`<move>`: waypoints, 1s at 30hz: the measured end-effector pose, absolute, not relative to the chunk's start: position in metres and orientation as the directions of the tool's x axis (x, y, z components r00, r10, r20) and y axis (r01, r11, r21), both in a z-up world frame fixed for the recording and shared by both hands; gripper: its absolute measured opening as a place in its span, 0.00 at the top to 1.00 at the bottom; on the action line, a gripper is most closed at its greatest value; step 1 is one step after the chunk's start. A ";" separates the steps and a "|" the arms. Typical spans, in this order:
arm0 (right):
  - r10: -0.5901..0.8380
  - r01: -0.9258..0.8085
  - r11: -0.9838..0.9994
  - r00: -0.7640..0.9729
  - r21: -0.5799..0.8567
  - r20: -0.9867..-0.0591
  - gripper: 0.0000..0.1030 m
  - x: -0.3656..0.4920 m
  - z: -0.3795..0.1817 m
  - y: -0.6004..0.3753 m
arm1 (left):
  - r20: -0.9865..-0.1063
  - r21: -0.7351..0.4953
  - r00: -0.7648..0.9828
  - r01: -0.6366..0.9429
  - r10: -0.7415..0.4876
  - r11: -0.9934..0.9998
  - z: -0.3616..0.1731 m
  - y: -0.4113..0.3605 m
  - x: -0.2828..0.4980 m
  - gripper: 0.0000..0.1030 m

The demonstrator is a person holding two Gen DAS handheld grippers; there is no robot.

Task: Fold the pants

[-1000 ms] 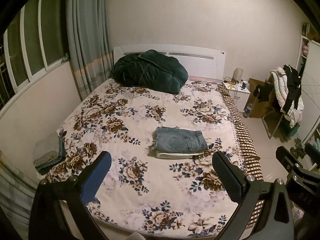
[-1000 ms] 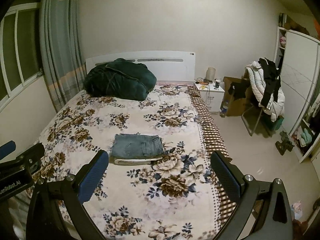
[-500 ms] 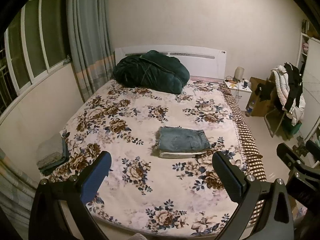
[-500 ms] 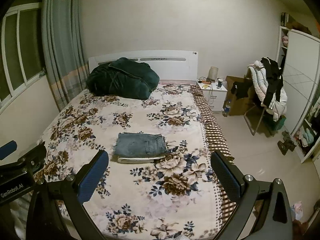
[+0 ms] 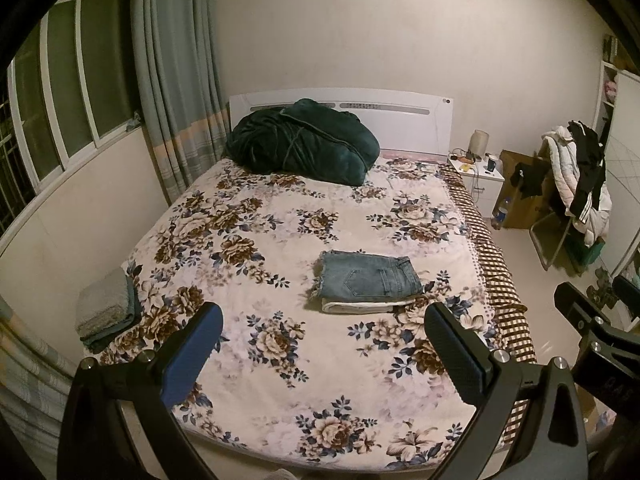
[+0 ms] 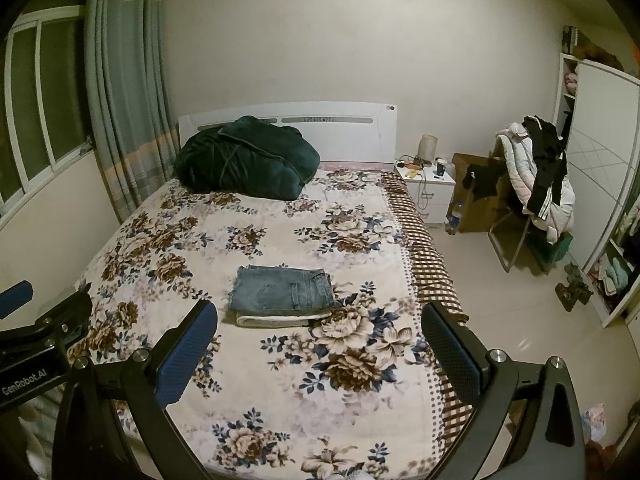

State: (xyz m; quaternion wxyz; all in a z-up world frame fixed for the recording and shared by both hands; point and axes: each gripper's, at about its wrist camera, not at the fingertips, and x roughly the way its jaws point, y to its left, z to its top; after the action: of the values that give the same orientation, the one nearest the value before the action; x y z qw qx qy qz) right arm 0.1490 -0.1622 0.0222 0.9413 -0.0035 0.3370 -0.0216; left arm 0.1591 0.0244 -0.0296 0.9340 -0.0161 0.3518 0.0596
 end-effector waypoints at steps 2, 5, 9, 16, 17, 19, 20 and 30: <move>-0.041 0.037 0.999 0.773 -0.019 -0.633 0.00 0.149 0.020 -0.163 | -0.658 0.009 0.747 -0.125 0.100 0.992 -0.029 0.025 0.158 0.00; -0.042 0.037 0.999 0.773 -0.021 -0.633 0.00 0.150 0.019 -0.162 | -0.657 0.010 0.748 -0.122 0.099 0.992 -0.032 0.025 0.159 0.00; -0.040 0.036 0.999 0.772 -0.019 -0.634 0.00 0.150 0.018 -0.162 | -0.655 0.013 0.749 -0.123 0.101 0.992 -0.034 0.026 0.158 0.00; -0.037 0.032 0.999 0.770 -0.020 -0.637 0.00 0.151 0.015 -0.159 | -0.654 0.013 0.750 -0.120 0.100 0.993 -0.034 0.026 0.158 0.00; -0.037 0.033 0.999 0.770 -0.019 -0.637 0.00 0.151 0.015 -0.159 | -0.654 0.014 0.750 -0.121 0.101 0.993 -0.033 0.026 0.158 0.00; -0.037 0.033 0.999 0.770 -0.018 -0.636 0.00 0.151 0.016 -0.159 | -0.654 0.015 0.750 -0.120 0.101 0.993 -0.034 0.026 0.158 0.00; -0.037 0.032 0.999 0.771 -0.019 -0.636 0.00 0.152 0.016 -0.158 | -0.654 0.015 0.750 -0.121 0.101 0.993 -0.034 0.026 0.158 0.00; -0.036 0.032 0.999 0.772 -0.018 -0.635 0.00 0.152 0.015 -0.159 | -0.649 0.018 0.753 -0.122 0.105 0.992 -0.029 0.030 0.156 0.00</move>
State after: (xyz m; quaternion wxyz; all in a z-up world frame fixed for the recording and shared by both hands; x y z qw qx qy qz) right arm 0.1516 -0.1593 0.0149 0.9412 -0.0032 0.3374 -0.0179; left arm 0.1561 0.0302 -0.0292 0.9362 -0.0126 0.3460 0.0606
